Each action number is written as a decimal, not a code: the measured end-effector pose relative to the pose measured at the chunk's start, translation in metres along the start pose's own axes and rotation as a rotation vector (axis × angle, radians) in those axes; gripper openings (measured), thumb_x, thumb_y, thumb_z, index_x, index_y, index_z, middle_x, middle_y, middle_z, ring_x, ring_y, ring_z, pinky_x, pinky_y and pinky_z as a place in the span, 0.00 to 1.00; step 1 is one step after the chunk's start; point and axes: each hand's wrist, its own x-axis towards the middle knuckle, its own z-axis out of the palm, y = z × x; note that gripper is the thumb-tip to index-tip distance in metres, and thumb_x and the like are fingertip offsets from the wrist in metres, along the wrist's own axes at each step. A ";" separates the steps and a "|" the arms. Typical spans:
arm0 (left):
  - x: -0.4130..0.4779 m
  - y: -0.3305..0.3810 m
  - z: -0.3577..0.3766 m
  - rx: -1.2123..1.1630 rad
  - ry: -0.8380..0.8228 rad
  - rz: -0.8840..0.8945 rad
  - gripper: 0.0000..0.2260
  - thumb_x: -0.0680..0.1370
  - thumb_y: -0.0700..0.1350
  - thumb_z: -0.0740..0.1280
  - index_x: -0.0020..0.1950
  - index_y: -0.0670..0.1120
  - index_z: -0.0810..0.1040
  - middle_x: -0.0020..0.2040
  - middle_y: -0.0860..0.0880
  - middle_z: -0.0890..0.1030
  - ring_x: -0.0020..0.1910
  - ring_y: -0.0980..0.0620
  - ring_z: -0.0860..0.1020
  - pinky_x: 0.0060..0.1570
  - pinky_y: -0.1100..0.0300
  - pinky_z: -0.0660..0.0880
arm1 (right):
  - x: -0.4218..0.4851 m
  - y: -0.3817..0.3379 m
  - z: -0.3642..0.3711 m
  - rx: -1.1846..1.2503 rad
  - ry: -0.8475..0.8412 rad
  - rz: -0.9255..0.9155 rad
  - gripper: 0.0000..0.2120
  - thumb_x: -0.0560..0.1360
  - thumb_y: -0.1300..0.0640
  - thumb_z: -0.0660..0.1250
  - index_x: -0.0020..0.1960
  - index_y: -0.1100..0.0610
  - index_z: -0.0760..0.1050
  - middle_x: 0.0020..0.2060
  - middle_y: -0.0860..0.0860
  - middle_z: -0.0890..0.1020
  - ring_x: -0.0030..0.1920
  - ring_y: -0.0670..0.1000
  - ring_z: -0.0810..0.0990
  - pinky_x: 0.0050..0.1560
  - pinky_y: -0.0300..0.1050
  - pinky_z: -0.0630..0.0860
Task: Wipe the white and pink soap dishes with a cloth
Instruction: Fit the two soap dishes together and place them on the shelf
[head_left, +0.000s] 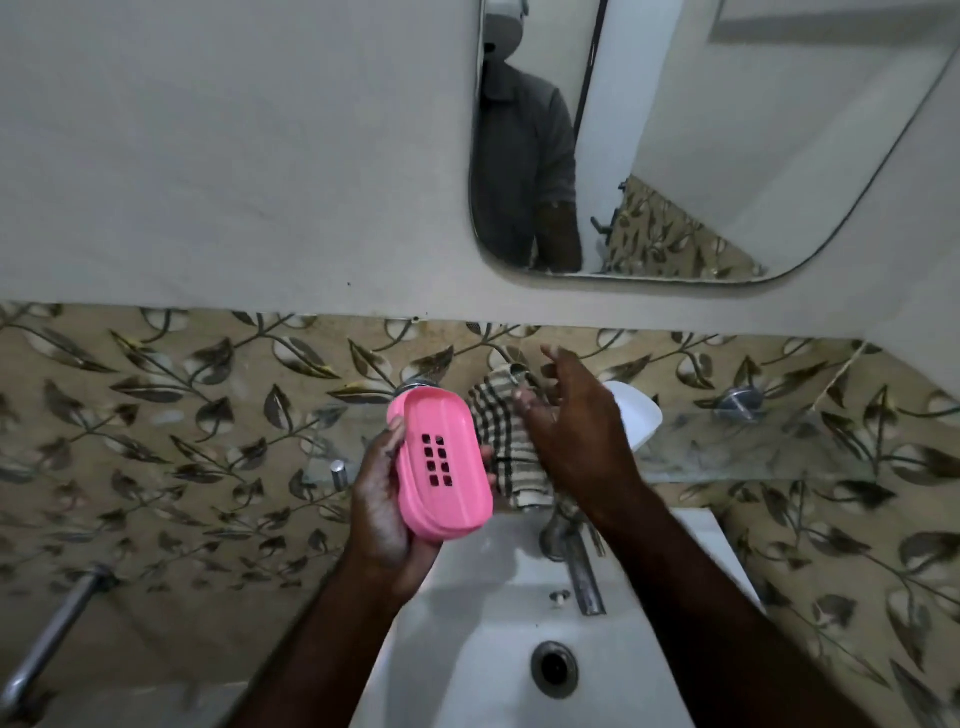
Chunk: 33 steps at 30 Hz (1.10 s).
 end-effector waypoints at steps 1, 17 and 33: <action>0.004 0.002 0.001 -0.012 0.003 -0.005 0.41 0.58 0.59 0.77 0.66 0.40 0.76 0.51 0.37 0.80 0.47 0.39 0.80 0.46 0.45 0.80 | 0.004 0.002 -0.002 -0.039 0.030 -0.008 0.22 0.75 0.54 0.70 0.67 0.57 0.72 0.58 0.54 0.82 0.57 0.54 0.80 0.57 0.46 0.75; 0.024 -0.002 -0.003 -0.047 0.028 -0.036 0.29 0.72 0.56 0.64 0.68 0.40 0.74 0.64 0.35 0.74 0.57 0.38 0.76 0.61 0.41 0.71 | -0.028 0.017 -0.044 -0.339 -0.073 -0.256 0.03 0.72 0.64 0.71 0.44 0.61 0.83 0.35 0.57 0.85 0.38 0.60 0.82 0.40 0.53 0.78; 0.021 -0.008 0.004 0.029 -0.155 0.000 0.28 0.71 0.56 0.71 0.66 0.42 0.77 0.67 0.37 0.76 0.66 0.36 0.73 0.67 0.39 0.69 | -0.001 -0.061 -0.060 0.712 -0.277 -0.007 0.14 0.75 0.45 0.69 0.37 0.54 0.81 0.29 0.52 0.82 0.28 0.47 0.78 0.30 0.38 0.73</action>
